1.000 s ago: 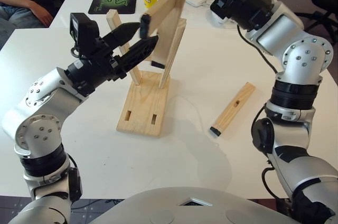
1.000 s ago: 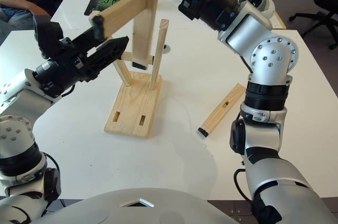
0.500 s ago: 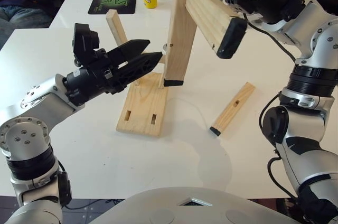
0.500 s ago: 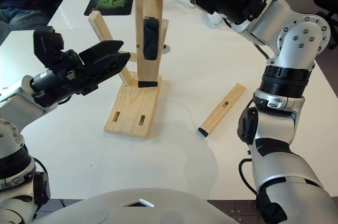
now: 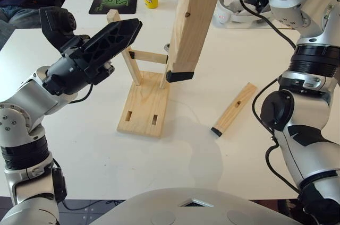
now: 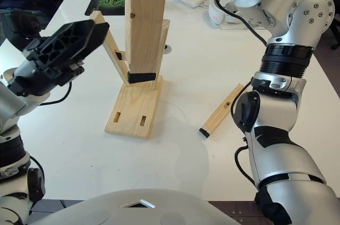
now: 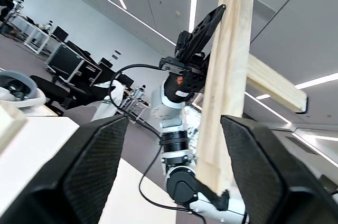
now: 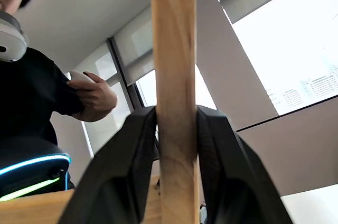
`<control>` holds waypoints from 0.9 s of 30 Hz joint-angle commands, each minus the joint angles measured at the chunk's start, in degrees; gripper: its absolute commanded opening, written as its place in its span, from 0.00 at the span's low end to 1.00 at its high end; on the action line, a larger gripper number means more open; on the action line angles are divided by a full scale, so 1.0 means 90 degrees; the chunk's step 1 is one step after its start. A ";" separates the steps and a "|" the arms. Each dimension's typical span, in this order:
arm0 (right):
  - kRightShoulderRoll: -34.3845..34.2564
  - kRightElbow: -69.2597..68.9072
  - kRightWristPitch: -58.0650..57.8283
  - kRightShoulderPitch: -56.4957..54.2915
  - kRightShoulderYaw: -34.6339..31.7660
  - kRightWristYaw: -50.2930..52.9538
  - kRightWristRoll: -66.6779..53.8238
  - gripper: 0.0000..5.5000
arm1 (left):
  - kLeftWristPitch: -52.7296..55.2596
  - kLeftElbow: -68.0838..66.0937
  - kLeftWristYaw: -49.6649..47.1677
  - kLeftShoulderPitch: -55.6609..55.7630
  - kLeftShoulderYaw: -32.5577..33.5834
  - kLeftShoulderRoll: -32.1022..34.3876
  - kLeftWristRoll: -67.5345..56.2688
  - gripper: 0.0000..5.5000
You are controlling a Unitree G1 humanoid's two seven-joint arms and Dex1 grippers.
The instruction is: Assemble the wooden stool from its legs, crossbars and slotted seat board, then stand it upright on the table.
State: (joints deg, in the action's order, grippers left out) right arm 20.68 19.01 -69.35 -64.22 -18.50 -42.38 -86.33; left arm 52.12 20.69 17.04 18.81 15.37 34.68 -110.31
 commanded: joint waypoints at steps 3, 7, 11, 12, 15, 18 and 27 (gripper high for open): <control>0.0097 -0.0372 -0.0136 0.0173 0.0218 -0.0513 0.0392 0.19 | -0.0006 0.0261 -0.0141 0.0391 -0.0285 0.0294 -0.0275 0.59; 0.0036 -0.0106 -0.0514 -0.0061 -0.0023 -0.0379 -0.0208 0.19 | 0.0123 -0.0051 0.0071 0.0521 -0.0438 0.0042 -0.0296 0.59; -0.0088 0.0327 -0.0640 -0.0548 -0.0247 -0.0009 -0.1028 0.19 | 0.0330 -0.0352 0.0256 0.0565 -0.0514 -0.0389 -0.0299 0.59; -0.0119 0.0372 -0.0655 -0.0624 -0.0255 0.0050 -0.1148 0.19 | 0.0350 -0.0356 0.0271 0.0663 -0.0520 -0.0576 -0.0299 0.59; -0.0305 0.0503 -0.0598 -0.0766 -0.0181 0.0209 -0.1290 0.19 | 0.0417 -0.0448 0.0242 0.1190 -0.0531 -0.1228 -0.0299 0.59; -0.0527 0.0496 -0.0542 -0.0708 -0.0064 0.0190 -0.1182 0.19 | 0.0551 -0.0630 0.0137 0.1630 -0.0501 -0.1713 -0.0299 0.59; -0.0659 0.0422 -0.0728 -0.0571 0.0160 -0.0263 -0.0680 0.19 | 0.0751 -0.0339 -0.0112 0.1360 -0.0579 -0.2333 -0.0299 0.75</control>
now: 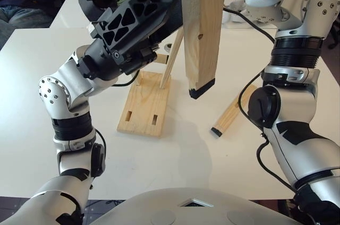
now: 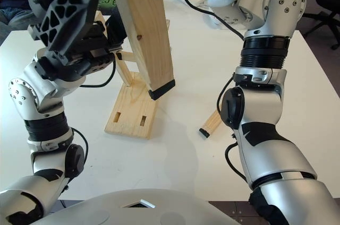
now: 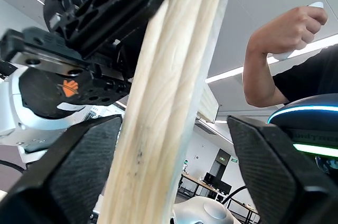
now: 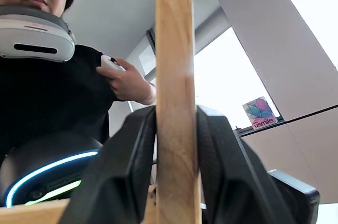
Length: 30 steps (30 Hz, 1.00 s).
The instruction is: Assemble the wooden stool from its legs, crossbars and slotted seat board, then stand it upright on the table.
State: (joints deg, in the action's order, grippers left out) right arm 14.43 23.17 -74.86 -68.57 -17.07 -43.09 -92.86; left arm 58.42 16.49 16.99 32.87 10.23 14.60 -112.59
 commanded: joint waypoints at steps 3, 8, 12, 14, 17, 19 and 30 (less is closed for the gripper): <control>0.0002 0.0042 -0.0248 -0.0149 -0.0023 -0.0181 -0.0082 0.19 | -0.0011 0.0195 -0.0207 -0.0266 -0.0001 -0.0202 -0.0046 0.84; -0.0083 0.0161 -0.0430 -0.0261 -0.0078 -0.0001 -0.0479 0.19 | -0.0168 0.0419 -0.0366 -0.0433 -0.0129 -0.0484 -0.0046 0.96; -0.0164 0.0307 -0.0403 -0.0321 -0.0075 0.0138 -0.0629 0.19 | -0.0163 0.0555 -0.0346 -0.0534 -0.0398 -0.0551 -0.0046 0.98; -0.0198 0.0336 -0.0398 -0.0348 -0.0071 0.0202 -0.0700 0.19 | -0.0135 0.0607 -0.0313 -0.0606 -0.0522 -0.0461 -0.0046 0.98; -0.0233 0.0352 -0.0406 -0.0358 -0.0067 0.0270 -0.0746 0.19 | -0.0126 0.0574 -0.0251 -0.0617 -0.0542 -0.0359 -0.0046 0.98; -0.0248 0.0359 -0.0420 -0.0342 -0.0068 0.0322 -0.0778 0.19 | -0.0132 0.0543 -0.0222 -0.0597 -0.0514 -0.0297 -0.0046 0.94; -0.0318 0.0314 -0.0346 -0.0240 -0.0064 0.0621 -0.0988 0.19 | -0.0194 0.0594 -0.0094 -0.0653 -0.0547 -0.0219 -0.0046 0.64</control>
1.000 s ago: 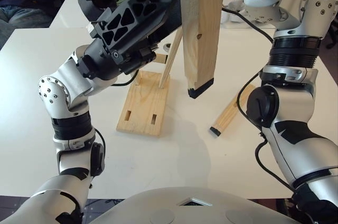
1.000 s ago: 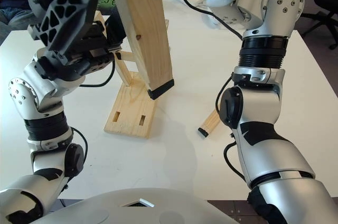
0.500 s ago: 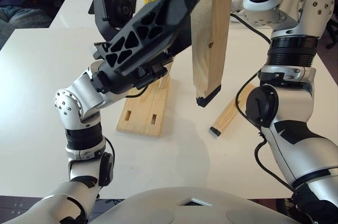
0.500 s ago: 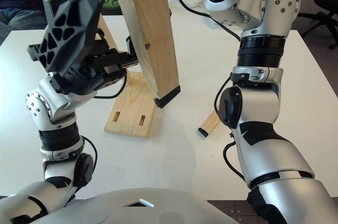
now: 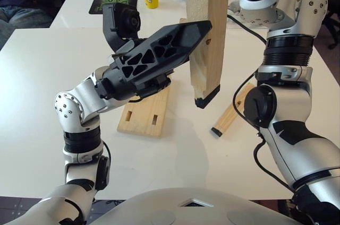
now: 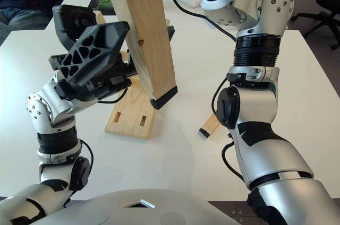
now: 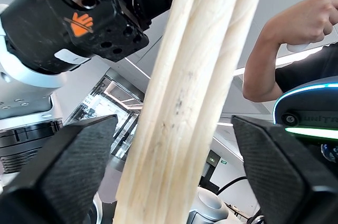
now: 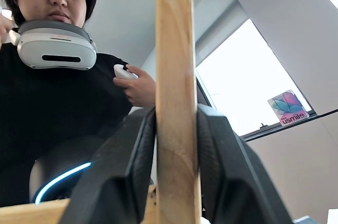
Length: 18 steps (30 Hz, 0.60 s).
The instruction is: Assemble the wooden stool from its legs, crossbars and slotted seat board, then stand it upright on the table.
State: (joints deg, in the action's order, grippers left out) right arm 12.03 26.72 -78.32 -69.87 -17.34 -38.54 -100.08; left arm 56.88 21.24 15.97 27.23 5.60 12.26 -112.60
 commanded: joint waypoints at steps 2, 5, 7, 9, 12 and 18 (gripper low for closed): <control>-0.0067 -0.0081 0.0057 -0.0058 -0.0040 0.0183 -0.0216 0.19 | -0.0033 0.0067 0.0017 -0.0021 -0.0034 0.0028 -0.0045 0.58; -0.0069 -0.0058 0.0085 -0.0033 -0.0052 0.0270 -0.0277 0.19 | -0.0027 0.0053 0.0019 -0.0019 -0.0033 0.0037 -0.0045 0.50; -0.0064 -0.0045 0.0097 -0.0027 -0.0054 0.0307 -0.0308 0.19 | -0.0018 0.0037 0.0024 -0.0019 -0.0029 0.0045 -0.0045 0.45; -0.0054 -0.0037 0.0103 -0.0025 -0.0051 0.0344 -0.0318 0.19 | -0.0024 0.0037 0.0026 -0.0024 -0.0031 0.0057 -0.0045 0.44; -0.0040 -0.0059 0.0134 -0.0019 -0.0043 0.0370 -0.0246 0.19 | -0.0042 0.0047 0.0009 -0.0040 -0.0041 0.0076 -0.0045 0.43; -0.0012 -0.0170 0.0142 0.0065 0.0017 0.0408 -0.0138 0.27 | -0.0068 0.0017 -0.0039 -0.0001 -0.0029 0.0106 -0.0045 0.42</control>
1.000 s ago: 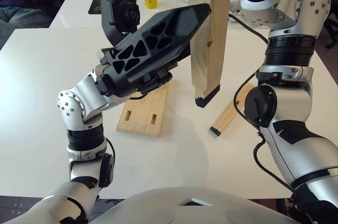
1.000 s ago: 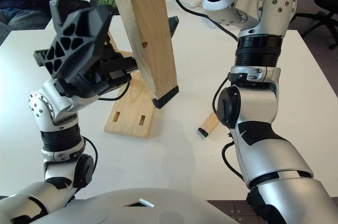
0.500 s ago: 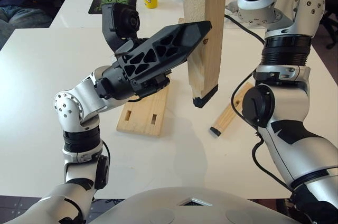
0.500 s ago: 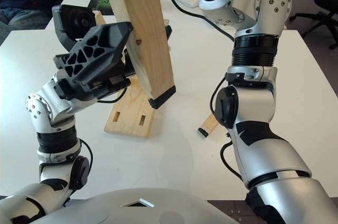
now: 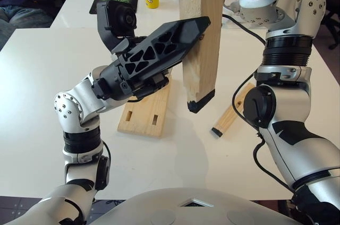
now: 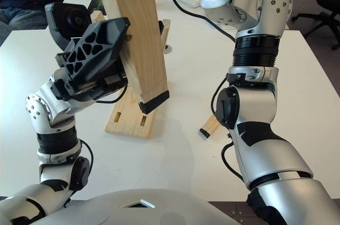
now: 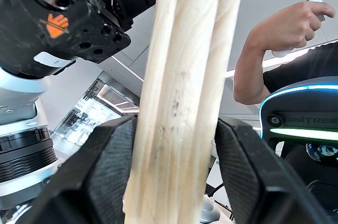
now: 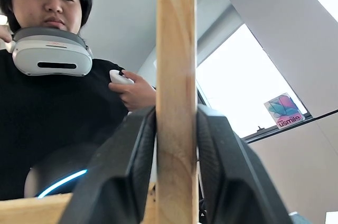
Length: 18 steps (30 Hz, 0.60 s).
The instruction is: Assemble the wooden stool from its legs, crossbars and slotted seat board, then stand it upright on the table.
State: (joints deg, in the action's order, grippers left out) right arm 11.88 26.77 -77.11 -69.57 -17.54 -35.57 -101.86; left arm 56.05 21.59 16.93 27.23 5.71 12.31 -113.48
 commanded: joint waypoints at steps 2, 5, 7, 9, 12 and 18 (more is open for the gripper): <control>0.0017 -0.0166 -0.0017 0.0040 0.0054 0.0099 0.0036 0.34 | 0.0006 -0.0030 -0.0190 0.0016 -0.0029 0.0100 0.0054 0.39; 0.0058 -0.0103 0.0046 0.0015 0.0002 0.0152 0.0021 0.34 | -0.0041 -0.0081 -0.0312 0.0086 0.0042 0.0082 0.0054 0.39; 0.0098 -0.0066 0.0143 -0.0001 -0.0046 0.0176 0.0116 0.34 | -0.0085 -0.0085 -0.0388 0.0112 0.0098 0.0075 0.0054 0.39; 0.0132 -0.0044 0.0286 0.0009 -0.0103 0.0249 0.0230 0.34 | -0.0125 -0.0063 -0.0443 0.0127 0.0144 0.0080 0.0054 0.39; 0.0248 0.0012 0.0461 0.0010 -0.0244 0.0271 0.0389 0.34 | -0.0139 -0.0043 -0.0476 0.0169 0.0209 0.0119 0.0054 0.39; 0.0600 0.0165 0.0712 -0.0135 -0.0454 0.0091 0.0834 0.34 | -0.0151 -0.0084 -0.0537 0.0404 0.0374 0.0528 0.0054 0.39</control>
State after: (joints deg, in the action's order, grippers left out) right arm 15.32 27.60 -72.04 -69.32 -20.57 -33.64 -96.61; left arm 54.95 20.92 12.49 29.11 8.10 14.67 -113.00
